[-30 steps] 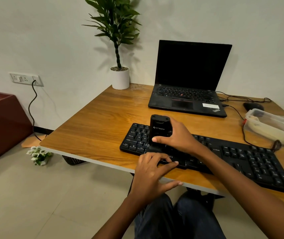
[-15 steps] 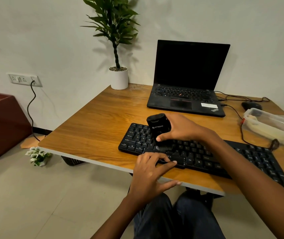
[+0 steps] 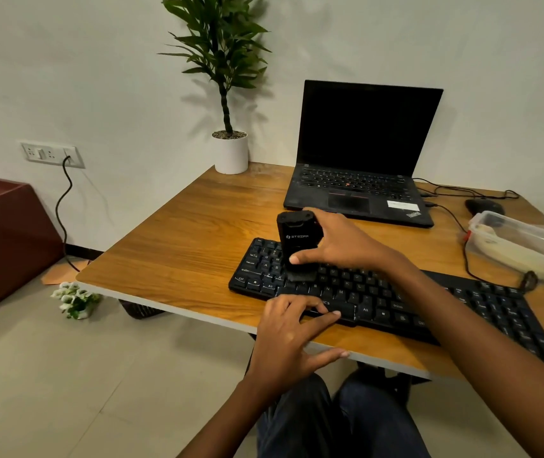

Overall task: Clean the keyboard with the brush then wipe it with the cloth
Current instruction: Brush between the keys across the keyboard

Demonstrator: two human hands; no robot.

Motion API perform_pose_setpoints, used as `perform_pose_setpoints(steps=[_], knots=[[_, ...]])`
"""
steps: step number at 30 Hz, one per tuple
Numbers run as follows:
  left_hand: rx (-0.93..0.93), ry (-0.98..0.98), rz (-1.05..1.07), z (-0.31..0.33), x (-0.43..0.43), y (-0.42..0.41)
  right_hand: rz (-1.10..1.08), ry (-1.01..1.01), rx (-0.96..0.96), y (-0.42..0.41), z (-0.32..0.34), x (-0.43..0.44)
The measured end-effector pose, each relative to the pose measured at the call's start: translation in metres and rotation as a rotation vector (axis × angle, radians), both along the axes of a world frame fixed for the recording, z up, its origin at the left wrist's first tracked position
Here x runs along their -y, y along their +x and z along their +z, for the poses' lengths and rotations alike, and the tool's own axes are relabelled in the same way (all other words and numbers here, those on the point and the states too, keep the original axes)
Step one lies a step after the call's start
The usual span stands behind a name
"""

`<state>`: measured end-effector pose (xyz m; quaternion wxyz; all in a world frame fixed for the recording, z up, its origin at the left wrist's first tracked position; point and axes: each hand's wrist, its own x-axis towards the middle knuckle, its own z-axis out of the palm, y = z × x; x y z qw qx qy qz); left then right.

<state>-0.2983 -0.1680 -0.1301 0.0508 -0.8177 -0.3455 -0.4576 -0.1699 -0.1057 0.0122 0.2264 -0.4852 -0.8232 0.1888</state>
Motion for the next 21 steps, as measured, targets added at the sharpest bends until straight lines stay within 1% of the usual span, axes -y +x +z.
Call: perform_pose_setpoints(steps=[2,4,5,7,9,11,13,14,15,17,19,20,21], knots=[[-0.005,-0.003,0.003,0.0,0.0,0.0,-0.025,-0.007,-0.106,-0.004,-0.012,0.002],[-0.009,-0.005,0.005,0.0,0.0,0.0,-0.029,-0.047,-0.125,0.0,-0.024,0.004],[-0.009,-0.008,0.005,0.0,0.0,0.0,-0.026,-0.077,-0.105,0.004,-0.024,0.005],[-0.01,-0.006,0.007,0.0,0.0,0.0,0.001,-0.128,0.001,0.011,-0.015,0.001],[-0.009,-0.004,0.005,0.0,0.0,0.0,0.021,-0.104,0.087,0.006,-0.002,-0.004],[-0.003,-0.004,0.005,-0.001,0.0,0.0,0.001,-0.033,0.041,-0.008,0.0,-0.007],[-0.01,-0.006,0.008,-0.001,0.0,0.0,-0.017,-0.024,-0.074,-0.019,-0.009,-0.007],[-0.015,-0.007,0.009,-0.001,0.0,0.0,-0.011,-0.033,-0.099,-0.02,-0.015,-0.006],[-0.019,-0.008,0.009,-0.001,0.0,0.0,0.004,-0.049,-0.077,-0.017,-0.018,-0.005],[-0.019,-0.01,0.008,-0.001,0.0,0.0,0.038,-0.098,0.057,-0.008,-0.013,-0.007],[-0.019,-0.006,0.007,-0.001,0.001,0.0,0.047,-0.098,0.174,-0.005,-0.002,-0.012],[-0.018,-0.002,0.005,-0.001,0.001,0.0,0.042,-0.071,0.168,-0.007,0.002,-0.013],[-0.015,0.0,0.005,-0.001,0.001,0.0,0.031,-0.04,0.115,-0.011,0.002,-0.014]])
